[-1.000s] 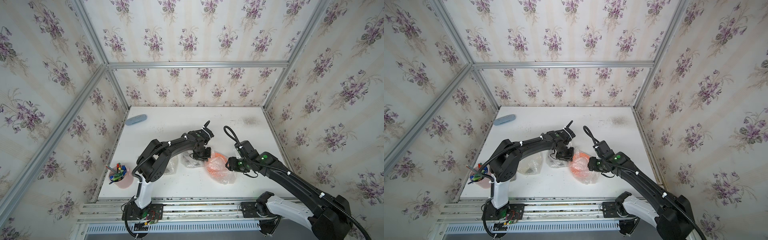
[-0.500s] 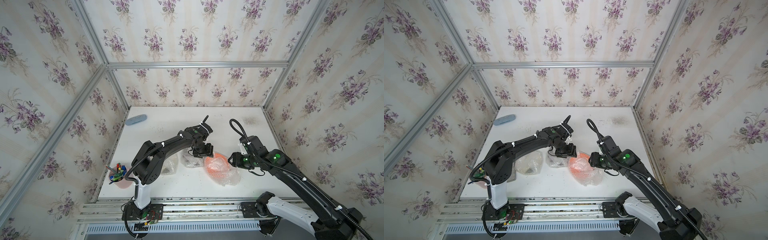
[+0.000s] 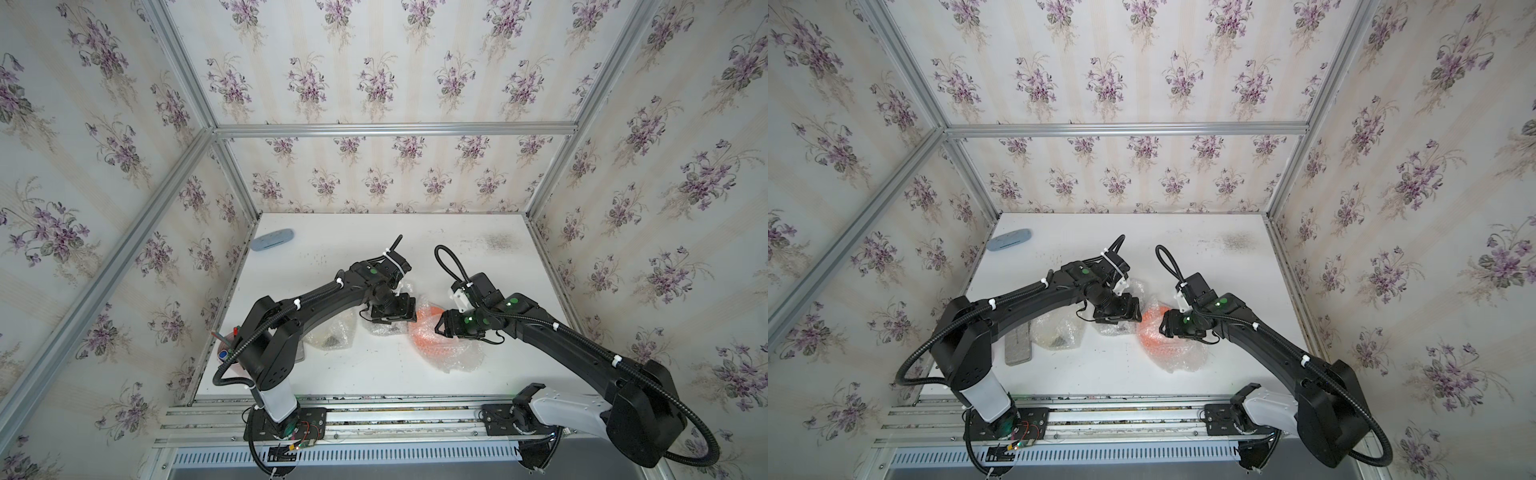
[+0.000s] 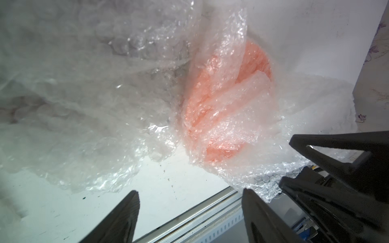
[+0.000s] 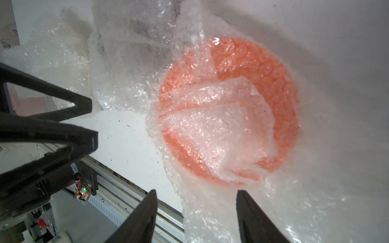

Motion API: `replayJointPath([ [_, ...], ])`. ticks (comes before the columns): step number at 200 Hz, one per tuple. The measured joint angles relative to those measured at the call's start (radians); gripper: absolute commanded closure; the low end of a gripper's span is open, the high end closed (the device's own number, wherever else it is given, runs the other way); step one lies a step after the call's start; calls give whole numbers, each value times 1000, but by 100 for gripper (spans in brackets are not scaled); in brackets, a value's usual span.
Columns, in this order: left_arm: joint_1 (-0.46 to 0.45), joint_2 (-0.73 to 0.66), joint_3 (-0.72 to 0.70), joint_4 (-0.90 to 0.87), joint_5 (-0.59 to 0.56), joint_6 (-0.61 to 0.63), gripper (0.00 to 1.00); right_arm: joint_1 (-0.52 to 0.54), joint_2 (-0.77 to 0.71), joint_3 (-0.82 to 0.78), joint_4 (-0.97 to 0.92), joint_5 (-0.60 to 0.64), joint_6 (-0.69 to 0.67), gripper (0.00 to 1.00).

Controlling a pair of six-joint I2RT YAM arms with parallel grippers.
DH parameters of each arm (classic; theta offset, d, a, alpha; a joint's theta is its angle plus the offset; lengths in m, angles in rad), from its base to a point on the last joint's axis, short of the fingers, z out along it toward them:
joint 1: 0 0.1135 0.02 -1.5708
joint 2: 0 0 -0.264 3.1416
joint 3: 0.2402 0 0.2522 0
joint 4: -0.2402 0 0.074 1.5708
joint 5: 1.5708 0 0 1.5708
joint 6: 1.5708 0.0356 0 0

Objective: Unpack dinner plates from bubble wrap
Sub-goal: Unwrap the bubble wrap at the center of the board.

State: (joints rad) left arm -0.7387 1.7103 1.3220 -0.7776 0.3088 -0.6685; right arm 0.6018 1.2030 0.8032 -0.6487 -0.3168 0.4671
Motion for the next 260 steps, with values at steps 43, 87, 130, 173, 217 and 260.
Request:
replayJointPath([
  [43, 49, -137, -105, 0, -1, -14, 16, 128, 66, 43, -23, 63, -90, 30],
  [87, 64, -191, -180, -6, -6, -21, 14, 69, 76, 29, -93, 178, -28, 21],
  [130, 64, -195, -184, -7, 2, -21, 12, -106, -37, -80, -102, 158, 33, 22],
  [173, 64, -187, -173, -10, 19, -21, 9, -137, -71, -167, -16, 31, 98, 28],
  [217, 64, -195, -171, -15, 26, -21, 9, -137, -204, -209, 22, -42, 192, 83],
  [260, 63, -260, -178, -16, 29, -2, 4, -90, -265, -137, 60, -57, 261, 92],
])
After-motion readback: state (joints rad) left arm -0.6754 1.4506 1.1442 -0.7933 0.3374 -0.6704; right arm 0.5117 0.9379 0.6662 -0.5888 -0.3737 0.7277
